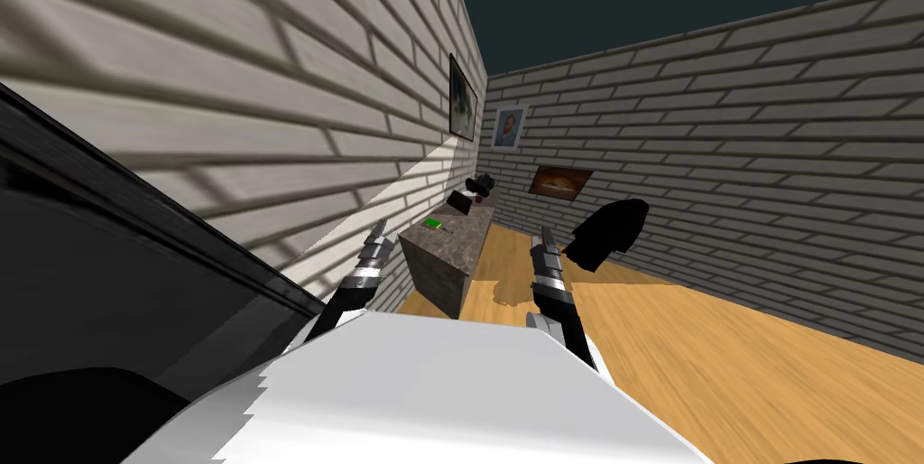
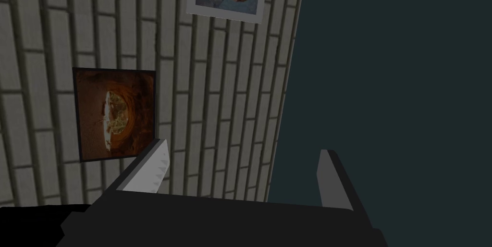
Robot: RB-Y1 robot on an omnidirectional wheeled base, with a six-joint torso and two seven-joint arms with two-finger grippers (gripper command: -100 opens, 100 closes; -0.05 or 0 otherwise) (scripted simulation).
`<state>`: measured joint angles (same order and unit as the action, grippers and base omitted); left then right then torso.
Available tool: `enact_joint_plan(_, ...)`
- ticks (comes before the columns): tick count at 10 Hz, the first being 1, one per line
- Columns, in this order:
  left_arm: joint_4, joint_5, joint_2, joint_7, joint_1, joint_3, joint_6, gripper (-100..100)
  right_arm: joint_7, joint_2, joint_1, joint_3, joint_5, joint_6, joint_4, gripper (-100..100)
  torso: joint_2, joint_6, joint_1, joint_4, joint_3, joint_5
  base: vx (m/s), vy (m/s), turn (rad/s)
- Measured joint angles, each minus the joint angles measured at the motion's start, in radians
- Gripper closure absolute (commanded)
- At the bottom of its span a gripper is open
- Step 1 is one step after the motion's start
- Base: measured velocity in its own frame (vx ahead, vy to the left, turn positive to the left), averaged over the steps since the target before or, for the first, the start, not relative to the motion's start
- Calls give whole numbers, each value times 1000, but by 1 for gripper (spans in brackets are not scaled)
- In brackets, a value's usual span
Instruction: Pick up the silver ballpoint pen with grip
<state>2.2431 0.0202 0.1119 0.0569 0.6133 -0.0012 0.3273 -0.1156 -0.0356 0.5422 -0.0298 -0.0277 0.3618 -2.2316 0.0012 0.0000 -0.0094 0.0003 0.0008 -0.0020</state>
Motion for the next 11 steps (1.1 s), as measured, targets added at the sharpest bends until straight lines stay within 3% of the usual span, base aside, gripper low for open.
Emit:
enact_joint_plan(2,-32,3,32,1,49,-7,-29,-100,0,0,0,0,0,0,0,0,2,0,-1,0,1,0,-42,-177,28)
enact_joint_plan(3,-74,11,57,7,53,2,-47,-100,0,0,0,0,0,0,0,0,1,0,-3,0,1,-1,1,-142,18)
enact_joint_plan(8,-147,42,134,29,144,9,-115,-100,0,0,0,0,0,0,0,0,-2,0,1,0,-1,0,6,-147,27)
enact_joint_plan(9,-180,41,138,23,191,-11,-108,-100,0,0,0,0,0,0,0,0,-1,0,-2,0,-1,0,-6,-155,34)
enact_joint_plan(11,-211,65,187,39,229,3,-132,-100,0,0,0,0,0,0,0,0,-1,0,0,0,-1,0,2,-128,24)
